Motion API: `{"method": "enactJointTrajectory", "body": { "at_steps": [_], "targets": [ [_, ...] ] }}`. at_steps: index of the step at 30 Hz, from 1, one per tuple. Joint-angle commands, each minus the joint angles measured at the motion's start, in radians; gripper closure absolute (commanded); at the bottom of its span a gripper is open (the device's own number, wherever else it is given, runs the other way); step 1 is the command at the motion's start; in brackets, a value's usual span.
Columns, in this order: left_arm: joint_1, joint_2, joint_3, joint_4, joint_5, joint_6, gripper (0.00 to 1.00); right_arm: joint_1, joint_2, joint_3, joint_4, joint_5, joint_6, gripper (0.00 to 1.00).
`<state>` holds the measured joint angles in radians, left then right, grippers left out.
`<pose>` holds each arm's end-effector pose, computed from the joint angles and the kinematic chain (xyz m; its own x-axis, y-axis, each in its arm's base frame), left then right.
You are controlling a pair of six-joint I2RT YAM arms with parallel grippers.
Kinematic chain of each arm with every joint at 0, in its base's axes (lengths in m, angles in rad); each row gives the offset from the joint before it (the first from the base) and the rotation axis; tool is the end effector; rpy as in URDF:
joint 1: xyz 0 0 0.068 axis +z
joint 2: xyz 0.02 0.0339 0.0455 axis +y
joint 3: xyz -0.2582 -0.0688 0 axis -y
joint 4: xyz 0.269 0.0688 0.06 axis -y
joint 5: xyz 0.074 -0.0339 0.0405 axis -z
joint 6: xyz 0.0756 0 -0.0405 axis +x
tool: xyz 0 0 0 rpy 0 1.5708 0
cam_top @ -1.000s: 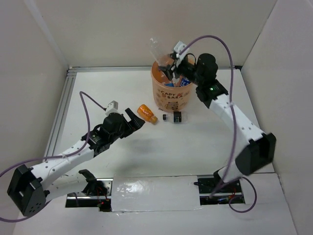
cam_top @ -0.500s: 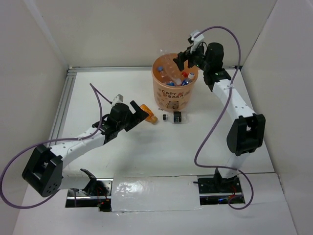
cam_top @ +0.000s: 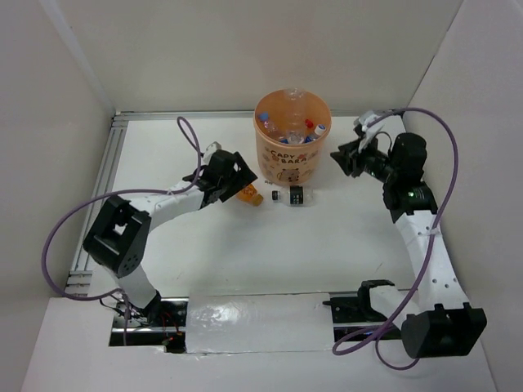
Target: Put the plastic bottles in the bin
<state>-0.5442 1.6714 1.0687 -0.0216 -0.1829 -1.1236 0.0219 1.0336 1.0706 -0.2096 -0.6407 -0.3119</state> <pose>0.3681 -0.2067 0.1806 -0.5615 -0.6966 -0.4467 -0.2854 0.6697 -0.6856 0.2860 0.0515 0.3821 0.0226 -0.2456 -0.9691 -0.6297 0.7494 -0.2046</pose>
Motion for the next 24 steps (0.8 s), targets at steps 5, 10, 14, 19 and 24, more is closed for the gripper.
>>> {"method": "enactJointTrajectory", "body": {
  "at_steps": [5,10,14,19,24],
  "targets": [
    [0.006,0.144,0.143,-0.1,-0.093,0.047,0.0,-0.08,-0.173,-0.215,-0.148,-0.039,-0.015,0.58],
    [0.006,0.263,0.249,-0.175,-0.093,0.056,0.0,-0.112,-0.205,-0.274,-0.148,-0.048,-0.006,0.41],
    [-0.005,0.295,0.277,-0.221,-0.102,0.07,0.15,-0.122,-0.181,-0.284,-0.171,-0.048,-0.025,0.0],
    [-0.016,0.173,0.157,-0.176,-0.102,0.123,0.61,-0.122,-0.138,-0.293,-0.194,-0.057,-0.064,0.0],
    [-0.062,-0.099,0.056,-0.114,-0.089,0.267,0.79,-0.122,-0.115,-0.314,-0.182,-0.07,-0.122,0.0]
  ]
}}
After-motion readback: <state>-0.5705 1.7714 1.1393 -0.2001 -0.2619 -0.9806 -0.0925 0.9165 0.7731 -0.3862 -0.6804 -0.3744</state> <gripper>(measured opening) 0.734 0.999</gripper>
